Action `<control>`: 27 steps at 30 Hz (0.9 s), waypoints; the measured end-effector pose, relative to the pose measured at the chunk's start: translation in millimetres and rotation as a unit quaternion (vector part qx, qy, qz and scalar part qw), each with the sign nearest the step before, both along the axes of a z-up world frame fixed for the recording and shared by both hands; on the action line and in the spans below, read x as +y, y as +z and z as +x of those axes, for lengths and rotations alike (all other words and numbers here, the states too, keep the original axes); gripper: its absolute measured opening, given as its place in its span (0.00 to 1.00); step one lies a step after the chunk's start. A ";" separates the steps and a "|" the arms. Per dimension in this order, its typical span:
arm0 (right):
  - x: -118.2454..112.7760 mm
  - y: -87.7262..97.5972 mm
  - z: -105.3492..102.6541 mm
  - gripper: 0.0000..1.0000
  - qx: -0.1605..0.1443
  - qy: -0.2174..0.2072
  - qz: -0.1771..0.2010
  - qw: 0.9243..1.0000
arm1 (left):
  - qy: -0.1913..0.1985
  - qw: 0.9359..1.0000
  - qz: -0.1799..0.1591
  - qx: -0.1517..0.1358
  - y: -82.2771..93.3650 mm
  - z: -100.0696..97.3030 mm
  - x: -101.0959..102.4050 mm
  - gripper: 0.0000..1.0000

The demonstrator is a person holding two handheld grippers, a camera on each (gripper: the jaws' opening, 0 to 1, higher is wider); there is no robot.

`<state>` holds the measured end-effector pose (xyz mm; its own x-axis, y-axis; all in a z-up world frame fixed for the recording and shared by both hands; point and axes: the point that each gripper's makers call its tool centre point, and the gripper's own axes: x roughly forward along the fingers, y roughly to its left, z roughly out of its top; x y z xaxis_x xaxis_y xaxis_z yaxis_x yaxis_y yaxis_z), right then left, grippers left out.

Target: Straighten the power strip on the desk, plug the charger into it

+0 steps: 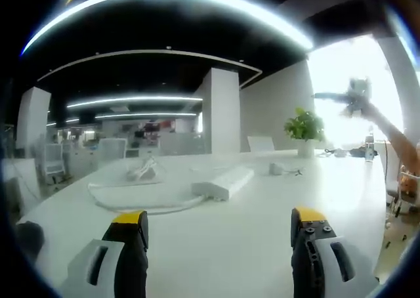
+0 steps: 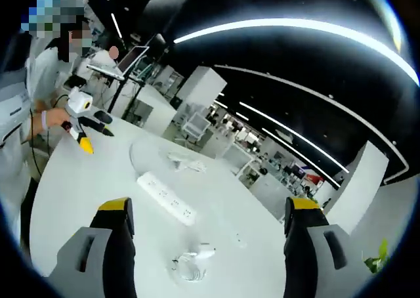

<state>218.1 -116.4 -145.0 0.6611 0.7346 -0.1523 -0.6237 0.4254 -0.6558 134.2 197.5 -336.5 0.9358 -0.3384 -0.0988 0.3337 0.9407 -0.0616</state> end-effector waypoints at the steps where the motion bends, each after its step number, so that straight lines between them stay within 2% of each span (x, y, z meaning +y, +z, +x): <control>1: 4.8 2.1 3.8 0.94 -0.002 0.006 -0.008 1.000 | 0.000 1.000 0.001 0.000 -0.1 0.5 -0.5 0.93; 4: 19.9 5.1 15.0 0.93 0.005 0.021 -0.022 1.000 | -0.002 1.000 0.001 0.001 0.1 1.8 -2.0 0.93; 6: 30.4 4.1 22.5 0.93 0.001 0.036 -0.044 0.998 | -0.003 1.000 0.003 0.001 0.5 2.4 -2.9 0.93; 11: 52.9 -2.7 42.6 0.92 -0.003 0.067 -0.098 0.993 | -0.003 1.000 0.004 0.002 1.1 3.9 -4.3 0.93; 15: 71.7 -10.6 62.2 0.92 0.008 0.087 -0.136 0.987 | -0.003 1.000 0.006 0.003 1.2 5.4 -5.0 0.93; 18: 85.6 -18.7 73.4 0.93 0.010 0.109 -0.172 0.979 | -0.001 1.000 0.007 0.004 1.0 6.9 -5.0 0.93; 21: 96.3 -23.2 80.2 0.95 0.015 0.124 -0.185 0.975 | 0.000 1.000 0.007 0.004 0.6 8.0 -4.4 0.93; 23: 103.8 -27.6 83.1 0.97 0.015 0.146 -0.197 0.969 | 0.001 1.000 0.007 0.005 0.1 8.5 -4.1 0.93; 27: 109.5 -41.3 95.9 0.99 0.023 0.161 -0.234 0.958 | 0.002 1.000 0.008 0.005 0.5 8.8 -3.3 0.93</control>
<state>314.0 -6.9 -186.3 0.3958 0.7438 -0.5386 -0.7057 -0.1289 -0.6967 143.0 194.2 -336.1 0.9359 -0.3334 -0.1138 0.3296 0.9427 -0.0509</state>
